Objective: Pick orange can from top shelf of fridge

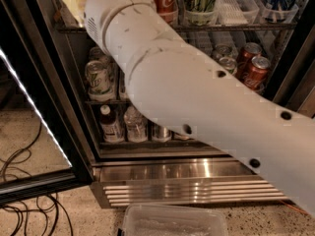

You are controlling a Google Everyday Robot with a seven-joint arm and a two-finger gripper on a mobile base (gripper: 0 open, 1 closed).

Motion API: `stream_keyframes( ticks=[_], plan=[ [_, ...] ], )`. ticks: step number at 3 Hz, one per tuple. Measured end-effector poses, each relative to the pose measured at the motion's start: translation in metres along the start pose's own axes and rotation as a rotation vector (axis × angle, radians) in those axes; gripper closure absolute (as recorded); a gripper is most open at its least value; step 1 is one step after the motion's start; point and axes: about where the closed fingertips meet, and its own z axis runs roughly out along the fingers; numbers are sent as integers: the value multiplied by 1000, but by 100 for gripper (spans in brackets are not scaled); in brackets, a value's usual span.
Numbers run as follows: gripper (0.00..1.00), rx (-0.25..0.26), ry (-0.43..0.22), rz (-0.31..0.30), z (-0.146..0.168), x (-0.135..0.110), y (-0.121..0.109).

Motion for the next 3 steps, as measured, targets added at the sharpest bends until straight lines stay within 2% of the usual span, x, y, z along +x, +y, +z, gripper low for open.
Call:
stream_keyframes(
  ticks=[1, 2, 3],
  plan=[
    [100, -74, 62, 106, -18, 25, 10],
    [100, -107, 136, 187, -47, 55, 18],
    [100, -130, 209, 218, -73, 76, 19]
  ],
)
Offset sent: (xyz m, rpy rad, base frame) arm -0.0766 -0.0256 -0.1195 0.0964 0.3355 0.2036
